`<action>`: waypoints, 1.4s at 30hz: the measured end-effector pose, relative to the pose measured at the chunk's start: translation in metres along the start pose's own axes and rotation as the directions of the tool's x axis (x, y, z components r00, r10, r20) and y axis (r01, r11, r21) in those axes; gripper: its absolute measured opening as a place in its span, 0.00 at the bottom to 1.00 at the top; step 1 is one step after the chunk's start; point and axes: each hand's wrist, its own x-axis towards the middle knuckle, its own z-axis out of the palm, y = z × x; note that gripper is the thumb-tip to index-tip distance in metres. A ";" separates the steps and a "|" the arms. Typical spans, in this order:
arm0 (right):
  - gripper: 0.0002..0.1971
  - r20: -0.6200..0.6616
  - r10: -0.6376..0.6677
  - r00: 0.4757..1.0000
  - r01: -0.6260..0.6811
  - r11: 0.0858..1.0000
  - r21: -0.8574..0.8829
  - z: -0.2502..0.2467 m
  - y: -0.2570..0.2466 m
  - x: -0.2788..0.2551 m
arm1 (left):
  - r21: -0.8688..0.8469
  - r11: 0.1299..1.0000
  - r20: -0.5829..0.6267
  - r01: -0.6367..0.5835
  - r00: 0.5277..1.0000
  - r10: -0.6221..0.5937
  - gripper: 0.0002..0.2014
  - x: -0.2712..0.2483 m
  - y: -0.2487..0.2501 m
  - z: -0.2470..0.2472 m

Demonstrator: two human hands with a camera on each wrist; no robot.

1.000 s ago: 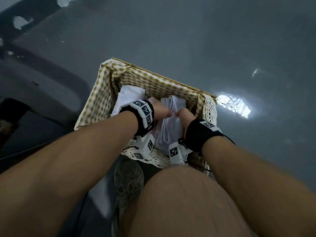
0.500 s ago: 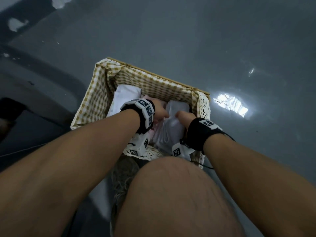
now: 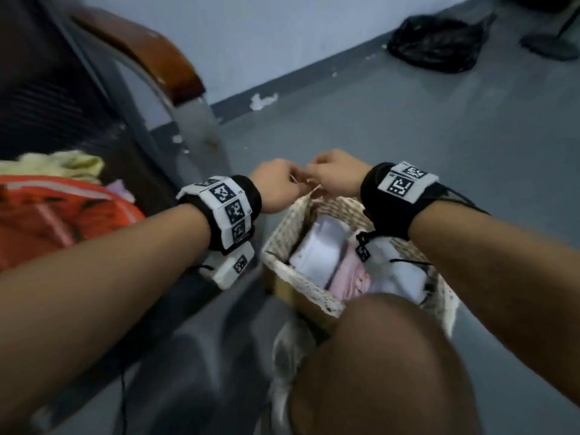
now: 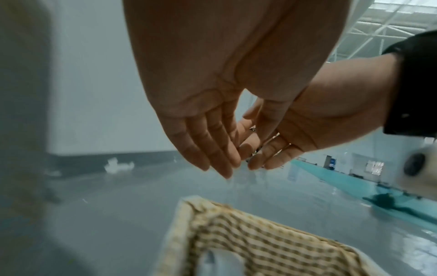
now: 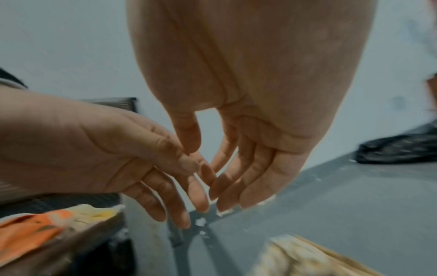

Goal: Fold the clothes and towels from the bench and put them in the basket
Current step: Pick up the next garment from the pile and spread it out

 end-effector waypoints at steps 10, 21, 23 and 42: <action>0.08 0.401 -0.337 0.852 0.387 0.921 -0.047 0.197 -0.191 0.014 | 0.076 0.950 -0.316 0.302 0.911 -0.264 0.02 -0.192 -0.173 -0.145; 0.39 0.505 -0.316 0.803 0.583 0.597 -0.552 0.339 -0.196 0.033 | 0.160 0.712 -0.216 0.684 0.728 -0.651 0.34 -0.279 -0.317 -0.120; 0.35 0.498 -0.346 0.796 0.606 0.468 -0.644 0.339 -0.193 0.036 | 0.231 0.716 -0.205 0.658 0.753 -0.626 0.33 -0.278 -0.321 -0.115; 0.10 0.055 -0.704 0.708 0.700 0.710 0.079 0.306 -0.225 0.013 | -0.230 0.906 -0.800 0.356 0.461 -0.385 0.15 -0.261 -0.271 -0.163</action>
